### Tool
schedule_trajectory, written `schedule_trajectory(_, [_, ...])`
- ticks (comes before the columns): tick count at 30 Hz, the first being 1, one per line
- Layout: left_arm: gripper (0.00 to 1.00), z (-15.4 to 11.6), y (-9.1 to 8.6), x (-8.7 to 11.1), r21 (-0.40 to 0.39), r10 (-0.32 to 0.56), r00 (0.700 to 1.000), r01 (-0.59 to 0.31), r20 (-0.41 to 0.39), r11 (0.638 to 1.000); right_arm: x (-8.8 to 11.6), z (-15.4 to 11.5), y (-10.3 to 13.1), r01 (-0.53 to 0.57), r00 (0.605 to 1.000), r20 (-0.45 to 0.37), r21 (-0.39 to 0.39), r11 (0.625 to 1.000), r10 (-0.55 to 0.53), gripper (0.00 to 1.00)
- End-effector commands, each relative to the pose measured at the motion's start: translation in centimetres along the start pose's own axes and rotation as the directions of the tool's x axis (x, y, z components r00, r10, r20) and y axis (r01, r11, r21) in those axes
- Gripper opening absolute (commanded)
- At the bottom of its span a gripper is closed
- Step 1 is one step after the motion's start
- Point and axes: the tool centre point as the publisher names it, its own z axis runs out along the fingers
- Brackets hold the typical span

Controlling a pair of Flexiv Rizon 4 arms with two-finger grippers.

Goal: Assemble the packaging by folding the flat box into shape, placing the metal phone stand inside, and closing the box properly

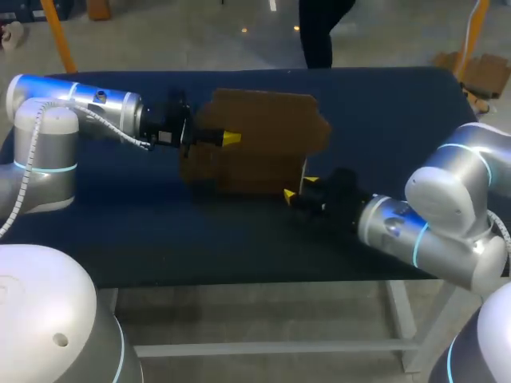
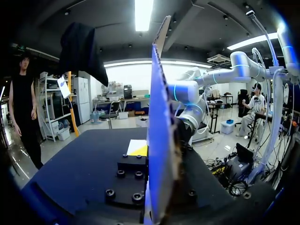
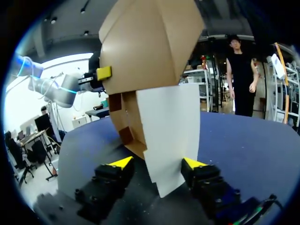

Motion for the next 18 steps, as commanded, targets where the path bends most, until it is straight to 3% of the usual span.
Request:
schedule_trajectory(1, [0.0,0.1,0.2,0.1,0.001,0.0,1.0,0.0,-0.002,1.0,0.7,0.5,0.1,0.004,0.999,0.051,0.004,1.0,-0.004,0.72])
schedule_trajectory(18, [0.0,0.1,0.2,0.1,0.001,0.0,1.0,0.0,-0.002,1.0,1.0,-3.9,-0.7,0.03,0.992,0.121,0.044,0.999,-0.035,0.71])
